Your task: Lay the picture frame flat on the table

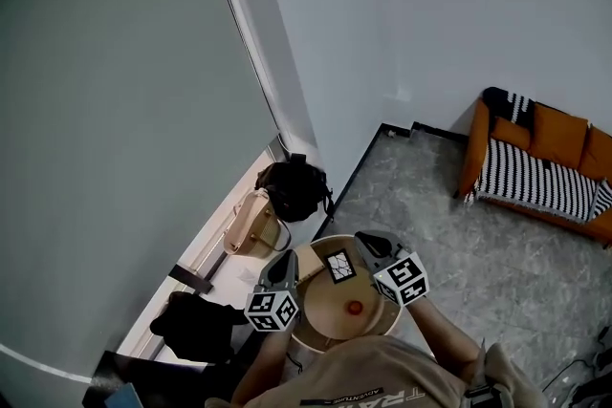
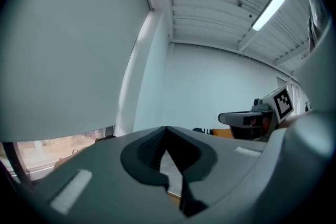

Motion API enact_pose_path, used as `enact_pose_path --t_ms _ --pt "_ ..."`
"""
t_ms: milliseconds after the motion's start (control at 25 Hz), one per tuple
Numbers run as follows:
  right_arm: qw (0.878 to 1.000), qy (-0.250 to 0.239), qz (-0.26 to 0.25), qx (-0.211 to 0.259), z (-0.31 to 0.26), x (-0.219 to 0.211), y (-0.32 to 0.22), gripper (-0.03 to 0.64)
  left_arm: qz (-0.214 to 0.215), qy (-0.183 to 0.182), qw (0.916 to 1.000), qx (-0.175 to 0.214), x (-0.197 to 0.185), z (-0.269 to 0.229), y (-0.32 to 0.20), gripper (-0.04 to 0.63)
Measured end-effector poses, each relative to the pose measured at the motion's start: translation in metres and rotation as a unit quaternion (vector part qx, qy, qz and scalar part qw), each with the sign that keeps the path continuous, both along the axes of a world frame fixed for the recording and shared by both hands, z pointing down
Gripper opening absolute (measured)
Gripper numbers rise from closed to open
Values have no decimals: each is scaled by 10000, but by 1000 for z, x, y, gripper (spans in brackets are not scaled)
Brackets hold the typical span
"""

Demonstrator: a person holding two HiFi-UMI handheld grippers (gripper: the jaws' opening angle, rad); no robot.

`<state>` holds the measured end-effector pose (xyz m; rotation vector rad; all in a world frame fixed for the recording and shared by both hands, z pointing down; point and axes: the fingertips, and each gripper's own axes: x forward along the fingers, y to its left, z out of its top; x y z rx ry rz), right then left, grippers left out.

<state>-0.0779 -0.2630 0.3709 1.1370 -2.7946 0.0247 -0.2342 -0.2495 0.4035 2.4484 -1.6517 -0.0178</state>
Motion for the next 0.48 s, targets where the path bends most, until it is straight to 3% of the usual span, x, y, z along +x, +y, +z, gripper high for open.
enact_pose_path --t_ms 480 --pt "9997 -57 232 -21 16 16 6 6 244 -113 9993 -258 0 22 -2 6"
